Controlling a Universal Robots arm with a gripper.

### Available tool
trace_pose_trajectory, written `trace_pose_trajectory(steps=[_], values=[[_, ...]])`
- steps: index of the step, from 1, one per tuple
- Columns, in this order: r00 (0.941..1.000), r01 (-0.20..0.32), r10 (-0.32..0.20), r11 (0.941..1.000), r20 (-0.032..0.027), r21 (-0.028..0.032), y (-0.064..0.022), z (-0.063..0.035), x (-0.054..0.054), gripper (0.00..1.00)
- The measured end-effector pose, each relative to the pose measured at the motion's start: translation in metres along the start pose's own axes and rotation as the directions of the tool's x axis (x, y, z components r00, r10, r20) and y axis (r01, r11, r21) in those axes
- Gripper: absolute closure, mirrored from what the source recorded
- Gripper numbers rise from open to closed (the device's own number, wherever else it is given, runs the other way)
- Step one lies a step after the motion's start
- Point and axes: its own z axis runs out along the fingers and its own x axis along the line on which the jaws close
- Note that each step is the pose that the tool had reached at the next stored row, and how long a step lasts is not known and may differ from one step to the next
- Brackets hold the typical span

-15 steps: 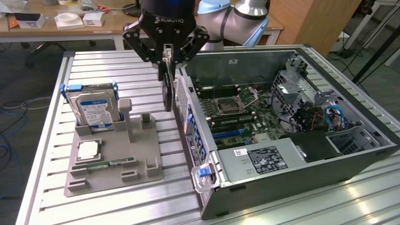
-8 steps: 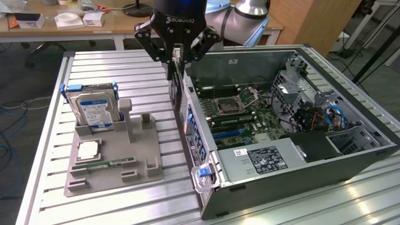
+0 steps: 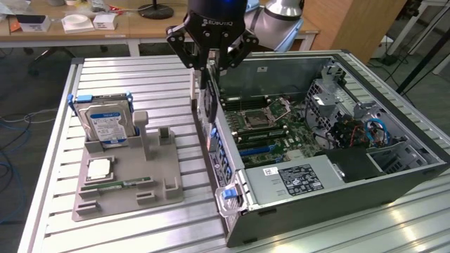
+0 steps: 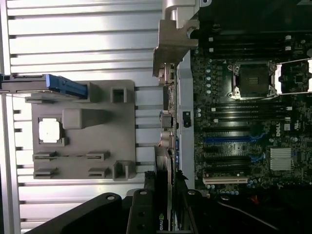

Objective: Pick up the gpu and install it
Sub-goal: 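Pick up the gpu and move the gpu toward the slot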

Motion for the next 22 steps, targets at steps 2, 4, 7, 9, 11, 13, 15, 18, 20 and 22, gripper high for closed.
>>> trace_pose_trajectory(steps=[2,4,7,9,11,13,15,18,20,22], values=[[1.0000,0.000,0.000,1.0000,0.0000,0.0000,0.0003,-0.0001,-0.004,0.74],[1.0000,0.000,0.000,1.0000,0.0000,-0.0001,0.0005,-0.0002,-0.009,0.74],[1.0000,0.000,0.000,1.0000,0.0001,-0.0001,0.0009,-0.0003,-0.015,0.74],[1.0000,0.000,0.000,1.0000,0.0000,0.0000,0.0011,-0.0005,-0.019,0.74],[1.0000,0.000,0.000,1.0000,0.0000,0.0000,0.0014,-0.0006,-0.023,0.74],[1.0000,0.000,0.000,1.0000,0.0000,0.0000,0.0016,-0.0007,-0.027,0.74],[1.0000,0.000,0.000,1.0000,0.0000,0.0000,0.0019,-0.0008,-0.032,0.74],[1.0000,0.000,0.000,1.0000,0.0000,0.0000,0.0022,-0.0009,-0.038,0.74],[1.0000,0.000,0.000,1.0000,0.0000,0.0000,0.0025,-0.0010,-0.042,0.74],[1.0000,0.000,0.000,1.0000,0.0000,0.0000,0.0027,-0.0012,-0.046,0.74]])
